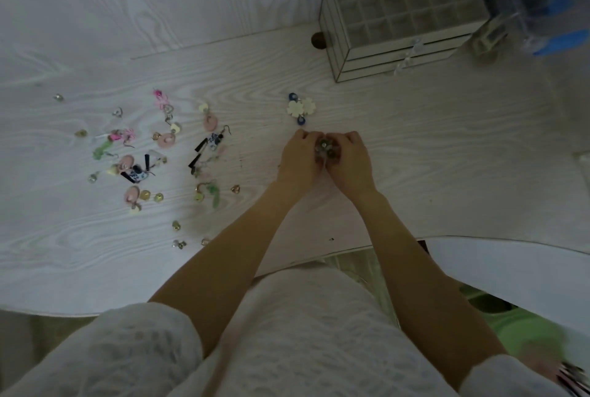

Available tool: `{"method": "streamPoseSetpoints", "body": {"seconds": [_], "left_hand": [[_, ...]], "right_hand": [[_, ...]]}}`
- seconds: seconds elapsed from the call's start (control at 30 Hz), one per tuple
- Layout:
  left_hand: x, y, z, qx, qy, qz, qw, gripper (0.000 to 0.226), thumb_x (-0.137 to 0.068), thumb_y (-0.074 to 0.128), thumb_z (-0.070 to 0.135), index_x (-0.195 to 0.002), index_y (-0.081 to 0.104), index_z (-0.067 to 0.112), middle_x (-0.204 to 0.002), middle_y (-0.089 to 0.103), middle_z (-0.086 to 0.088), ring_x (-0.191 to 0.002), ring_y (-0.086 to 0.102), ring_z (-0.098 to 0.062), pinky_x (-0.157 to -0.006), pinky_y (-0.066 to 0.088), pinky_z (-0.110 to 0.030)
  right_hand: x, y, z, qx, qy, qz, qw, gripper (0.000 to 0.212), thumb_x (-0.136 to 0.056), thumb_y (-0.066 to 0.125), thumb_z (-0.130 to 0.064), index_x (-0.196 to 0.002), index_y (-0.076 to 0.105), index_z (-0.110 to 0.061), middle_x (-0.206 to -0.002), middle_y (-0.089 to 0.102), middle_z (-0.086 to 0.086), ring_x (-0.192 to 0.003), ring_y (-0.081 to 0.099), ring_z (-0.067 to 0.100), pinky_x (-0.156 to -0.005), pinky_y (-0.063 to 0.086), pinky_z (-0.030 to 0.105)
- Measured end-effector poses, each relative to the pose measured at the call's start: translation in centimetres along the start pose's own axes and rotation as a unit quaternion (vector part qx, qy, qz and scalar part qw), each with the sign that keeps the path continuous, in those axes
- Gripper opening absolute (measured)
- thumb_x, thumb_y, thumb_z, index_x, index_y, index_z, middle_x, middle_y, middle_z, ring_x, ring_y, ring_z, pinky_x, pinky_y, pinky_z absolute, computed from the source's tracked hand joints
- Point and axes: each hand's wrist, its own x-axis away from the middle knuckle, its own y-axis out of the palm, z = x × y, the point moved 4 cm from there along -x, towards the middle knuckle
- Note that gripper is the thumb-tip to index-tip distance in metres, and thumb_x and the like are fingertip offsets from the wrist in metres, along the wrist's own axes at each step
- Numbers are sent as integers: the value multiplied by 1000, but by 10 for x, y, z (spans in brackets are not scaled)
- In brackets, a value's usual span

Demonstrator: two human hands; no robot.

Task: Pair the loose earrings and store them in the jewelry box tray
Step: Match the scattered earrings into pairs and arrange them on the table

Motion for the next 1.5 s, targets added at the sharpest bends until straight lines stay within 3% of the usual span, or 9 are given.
{"method": "streamPoseSetpoints", "body": {"seconds": [0.3, 0.47, 0.57, 0.7, 0.8, 1.07, 1.17, 1.37, 1.5], "left_hand": [[26, -22, -25, 37, 23, 44, 998, 45, -79, 58, -2, -123, 55, 7, -115, 57, -15, -99, 58, -25, -85, 46, -30], [59, -70, -51, -79, 95, 150, 981, 30, -79, 60, 5, -107, 65, 15, -101, 64, -6, -93, 55, -25, -75, 44, -27], [83, -93, -84, -110, 57, 173, 977, 26, -80, 63, 10, -105, 66, 16, -100, 66, -3, -96, 56, -27, -76, 48, -32], [109, -110, -131, -102, -27, 179, 978, 27, -80, 63, 11, -107, 65, 13, -102, 66, -8, -93, 55, -30, -72, 49, -38], [123, -116, -155, -73, -82, 181, 977, 30, -81, 65, 15, -111, 63, 14, -107, 63, -8, -95, 54, -29, -73, 47, -38], [106, -133, -169, -24, -94, 205, 974, 34, -83, 64, 17, -116, 60, 15, -114, 59, -9, -106, 51, -28, -86, 45, -36], [85, -154, -176, -40, -82, 231, 969, 33, -83, 63, 16, -116, 60, 12, -113, 59, -13, -105, 49, -31, -87, 40, -34], [33, -176, -190, -106, -73, 163, 978, 33, -87, 54, 17, -119, 57, 10, -116, 56, -16, -108, 47, -32, -93, 37, -36], [24, -175, -204, -83, -97, 113, 985, 26, -87, 59, 24, -108, 58, 10, -103, 61, -12, -101, 50, -29, -81, 37, -31]], "right_hand": [[12, 5, -13, -33, -24, -12, 999, 51, -80, 57, 2, -129, 50, -10, -122, 49, 17, -103, 55, 26, -84, 44, 26], [41, -11, -25, -7, -89, 77, 993, 28, -83, 57, -1, -111, 60, -7, -106, 57, 13, -86, 59, 24, -75, 49, 33], [56, 10, -38, 7, -132, 25, 991, 27, -84, 56, -3, -111, 61, -8, -110, 58, 12, -82, 60, 22, -75, 50, 34], [57, 46, -49, 43, -139, -37, 989, 38, -86, 52, -3, -124, 53, -6, -122, 50, 15, -99, 56, 28, -84, 47, 34], [49, 63, -62, 58, -131, -41, 989, 33, -84, 51, 2, -117, 56, 1, -114, 51, 21, -98, 55, 33, -82, 44, 33], [27, 97, -116, 65, -191, -77, 976, 28, -88, 50, -3, -114, 58, -2, -111, 53, 17, -88, 55, 27, -71, 39, 26], [1, 103, -138, 103, -210, -60, 971, 26, -89, 47, -8, -111, 58, -2, -110, 54, 17, -96, 53, 29, -77, 42, 31], [-48, 114, -180, 140, -214, -83, 963, 39, -93, 46, -13, -131, 47, -13, -121, 47, 18, -107, 45, 32, -87, 38, 34], [-61, 125, -188, 160, -150, -141, 965, 34, -92, 49, -12, -125, 48, -8, -123, 45, 17, -101, 53, 30, -80, 43, 31]]}}
